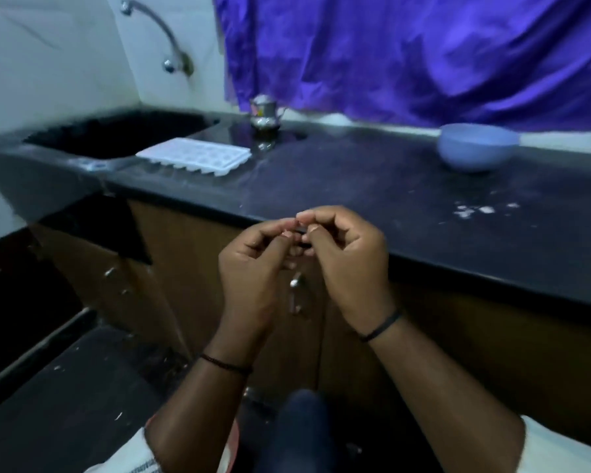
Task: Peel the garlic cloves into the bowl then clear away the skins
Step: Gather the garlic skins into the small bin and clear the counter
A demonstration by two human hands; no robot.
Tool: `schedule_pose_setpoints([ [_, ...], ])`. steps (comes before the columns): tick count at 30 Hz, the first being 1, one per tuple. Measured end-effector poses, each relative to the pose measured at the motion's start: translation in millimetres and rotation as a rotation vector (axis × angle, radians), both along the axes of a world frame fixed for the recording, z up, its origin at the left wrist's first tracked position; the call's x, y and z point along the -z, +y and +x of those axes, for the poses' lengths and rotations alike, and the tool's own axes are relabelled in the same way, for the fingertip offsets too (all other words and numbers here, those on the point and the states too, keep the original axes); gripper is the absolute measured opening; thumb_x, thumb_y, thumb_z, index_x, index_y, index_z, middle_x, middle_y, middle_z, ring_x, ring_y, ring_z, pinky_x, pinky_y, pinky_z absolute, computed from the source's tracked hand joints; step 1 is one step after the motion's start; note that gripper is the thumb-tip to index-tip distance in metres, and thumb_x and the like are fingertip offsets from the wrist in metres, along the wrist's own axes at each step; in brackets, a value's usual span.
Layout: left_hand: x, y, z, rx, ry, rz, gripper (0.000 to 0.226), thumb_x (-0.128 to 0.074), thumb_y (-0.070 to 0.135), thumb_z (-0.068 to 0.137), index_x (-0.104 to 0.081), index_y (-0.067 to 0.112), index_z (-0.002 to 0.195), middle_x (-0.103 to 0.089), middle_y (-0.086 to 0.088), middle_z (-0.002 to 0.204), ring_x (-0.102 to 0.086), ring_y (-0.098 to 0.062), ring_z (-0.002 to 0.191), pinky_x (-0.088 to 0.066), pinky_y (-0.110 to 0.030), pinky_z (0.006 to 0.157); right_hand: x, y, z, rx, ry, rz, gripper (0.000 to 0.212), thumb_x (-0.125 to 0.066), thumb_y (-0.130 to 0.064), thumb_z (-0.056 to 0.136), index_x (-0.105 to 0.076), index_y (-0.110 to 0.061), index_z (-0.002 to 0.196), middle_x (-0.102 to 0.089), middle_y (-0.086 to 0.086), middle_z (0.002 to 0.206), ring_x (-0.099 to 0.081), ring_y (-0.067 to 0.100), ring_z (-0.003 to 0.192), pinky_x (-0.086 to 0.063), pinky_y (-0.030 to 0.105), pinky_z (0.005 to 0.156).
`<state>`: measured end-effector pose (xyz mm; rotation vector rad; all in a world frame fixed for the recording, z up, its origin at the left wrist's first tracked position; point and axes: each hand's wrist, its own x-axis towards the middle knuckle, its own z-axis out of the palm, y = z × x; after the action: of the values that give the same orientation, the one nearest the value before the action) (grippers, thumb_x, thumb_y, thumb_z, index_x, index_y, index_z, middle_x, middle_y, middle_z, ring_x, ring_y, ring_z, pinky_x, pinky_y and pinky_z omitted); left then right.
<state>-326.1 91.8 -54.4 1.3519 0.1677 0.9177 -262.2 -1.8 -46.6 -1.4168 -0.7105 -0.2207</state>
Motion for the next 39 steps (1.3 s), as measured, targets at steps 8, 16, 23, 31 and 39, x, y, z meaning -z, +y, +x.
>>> schedule_pose_setpoints([
  [8,-52,-94,112,0.045,0.058,0.608,0.017,-0.064,0.021,0.091,-0.075,0.019,0.104,-0.074,0.003,0.102,-0.068,-0.01,0.097,-0.05,-0.023,0.089,-60,-152,77,0.349,-0.042,-0.188,0.016,-0.069,-0.013,0.09,-0.072,-0.028,0.091,-0.075,-0.008,0.091,-0.07,0.011,0.085,-0.058,0.041,0.084],
  [16,-32,-141,186,0.19,0.758,1.131,0.068,-0.026,0.059,0.101,-0.035,0.009,0.146,-0.041,-0.013,0.153,-0.033,-0.028,0.143,-0.022,-0.048,0.118,-24,-234,161,0.481,0.154,-1.346,0.086,-0.028,-0.066,0.098,-0.018,-0.003,0.155,-0.018,0.015,0.164,-0.016,0.03,0.151,-0.014,0.043,0.122],
  [23,-39,-146,226,0.344,0.777,0.895,0.078,-0.012,0.067,0.098,-0.008,0.018,0.159,-0.014,-0.004,0.165,-0.011,-0.024,0.153,-0.008,-0.04,0.123,-25,-209,214,0.484,0.18,-1.327,0.088,-0.017,-0.066,0.099,-0.002,-0.001,0.157,-0.007,0.015,0.166,-0.006,0.029,0.153,-0.006,0.042,0.124],
  [31,-44,-133,259,0.377,0.5,0.433,0.081,-0.015,0.074,0.093,-0.023,0.024,0.156,-0.029,-0.001,0.161,-0.028,-0.015,0.147,-0.015,-0.035,0.122,-29,-202,242,0.071,0.335,-0.437,0.044,-0.034,-0.03,0.106,-0.049,-0.014,0.143,-0.055,0.003,0.14,-0.049,0.015,0.131,-0.038,0.023,0.109],
  [39,-42,-123,278,0.344,0.375,0.191,0.108,-0.02,0.088,0.071,-0.033,0.019,0.153,-0.044,-0.004,0.153,-0.043,-0.013,0.138,-0.026,-0.044,0.121,-35,-204,271,0.169,0.05,-1.261,0.052,-0.026,-0.037,0.108,-0.025,-0.019,0.157,-0.018,-0.001,0.165,-0.013,0.015,0.152,-0.007,0.026,0.12],
])
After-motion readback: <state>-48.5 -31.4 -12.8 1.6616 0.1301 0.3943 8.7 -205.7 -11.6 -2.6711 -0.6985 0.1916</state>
